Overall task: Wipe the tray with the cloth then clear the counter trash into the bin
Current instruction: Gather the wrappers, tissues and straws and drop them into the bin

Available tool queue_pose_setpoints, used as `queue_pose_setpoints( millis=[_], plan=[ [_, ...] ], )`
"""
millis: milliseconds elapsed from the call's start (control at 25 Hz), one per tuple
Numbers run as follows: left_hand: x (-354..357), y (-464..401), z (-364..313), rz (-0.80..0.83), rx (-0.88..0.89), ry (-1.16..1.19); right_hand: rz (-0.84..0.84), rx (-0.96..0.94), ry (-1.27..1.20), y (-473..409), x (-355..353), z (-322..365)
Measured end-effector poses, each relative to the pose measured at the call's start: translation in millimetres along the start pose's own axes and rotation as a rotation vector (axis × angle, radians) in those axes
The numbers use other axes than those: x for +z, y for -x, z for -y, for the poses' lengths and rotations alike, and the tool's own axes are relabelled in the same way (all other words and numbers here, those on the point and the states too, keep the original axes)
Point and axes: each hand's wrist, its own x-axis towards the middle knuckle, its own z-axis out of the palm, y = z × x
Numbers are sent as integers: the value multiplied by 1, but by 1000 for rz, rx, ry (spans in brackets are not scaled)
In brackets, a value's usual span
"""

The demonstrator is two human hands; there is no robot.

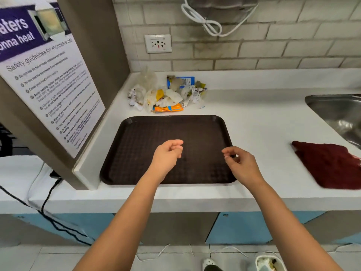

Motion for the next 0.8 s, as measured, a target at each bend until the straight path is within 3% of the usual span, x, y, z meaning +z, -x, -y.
queue_pose_setpoints(
  millis=[520,800],
  plan=[
    [-20,-212,-39,-234,62,-247,60,-78,15,-210,34,9],
    [-31,-324,-33,-135,127,-632,105,-167,165,-315,64,17]
  ],
)
